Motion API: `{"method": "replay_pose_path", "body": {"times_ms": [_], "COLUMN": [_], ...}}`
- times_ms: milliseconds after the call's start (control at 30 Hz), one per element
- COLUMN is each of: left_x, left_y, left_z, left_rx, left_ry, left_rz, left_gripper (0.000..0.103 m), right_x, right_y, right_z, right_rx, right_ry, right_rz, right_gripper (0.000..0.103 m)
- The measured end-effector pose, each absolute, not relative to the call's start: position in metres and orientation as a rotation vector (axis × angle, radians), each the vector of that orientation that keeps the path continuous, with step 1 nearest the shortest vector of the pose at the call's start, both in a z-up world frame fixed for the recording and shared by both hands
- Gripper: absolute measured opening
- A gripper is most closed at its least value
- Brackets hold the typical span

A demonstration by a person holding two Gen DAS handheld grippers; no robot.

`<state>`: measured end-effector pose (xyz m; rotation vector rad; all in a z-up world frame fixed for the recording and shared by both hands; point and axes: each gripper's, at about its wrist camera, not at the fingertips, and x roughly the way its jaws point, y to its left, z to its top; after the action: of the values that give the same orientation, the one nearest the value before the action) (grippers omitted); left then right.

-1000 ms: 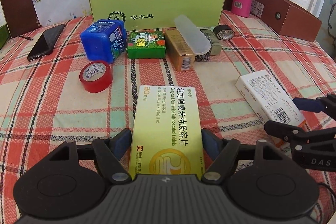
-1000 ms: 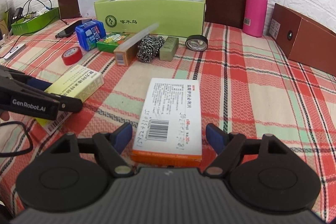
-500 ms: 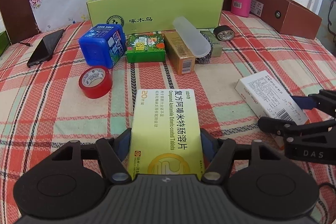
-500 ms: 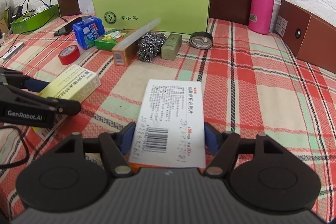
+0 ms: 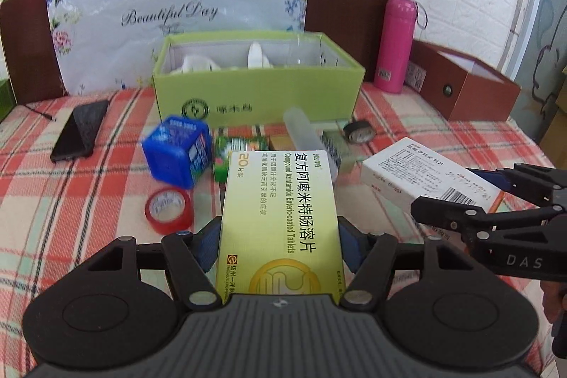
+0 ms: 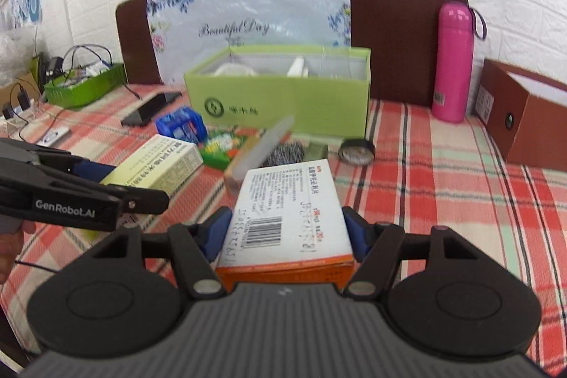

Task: Organize objects
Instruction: 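Lower yellow box into the light-green box with left tool while right tool places white-orange box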

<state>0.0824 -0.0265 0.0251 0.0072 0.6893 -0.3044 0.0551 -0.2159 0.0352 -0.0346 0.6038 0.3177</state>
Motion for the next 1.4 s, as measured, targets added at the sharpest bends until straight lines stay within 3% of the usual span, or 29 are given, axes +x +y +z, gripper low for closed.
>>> {"method": "replay_pose_path", "body": {"times_ms": [333, 733, 1333, 1400], "left_x": [0.115, 0.205, 0.345, 0.354], "left_y": [-0.016, -0.006, 0.006, 0.006], "left_z": [0.071, 0.1, 0.06, 0.049], "left_rx": [-0.046, -0.085, -0.12, -0.123], "left_ry": [0.573, 0.543, 0.644, 0.666], "left_rz": [-0.295, -0.224, -0.171, -0.172], "left_gripper": [0.068, 0.068, 0.069, 0.074], "right_x": [0.095, 0.191, 0.327, 0.338], "right_y": [-0.203, -0.176, -0.128, -0.121], "right_z": [0.076, 0.087, 0.028, 0.015], "right_rx": [-0.062, -0.059, -0.072, -0.099], "right_ry": [0.461, 0.422, 0.53, 0.605], "right_rz": [0.327, 0.318, 0.346, 0.363], "right_gripper": [0.066, 0.066, 0.067, 0.075]}}
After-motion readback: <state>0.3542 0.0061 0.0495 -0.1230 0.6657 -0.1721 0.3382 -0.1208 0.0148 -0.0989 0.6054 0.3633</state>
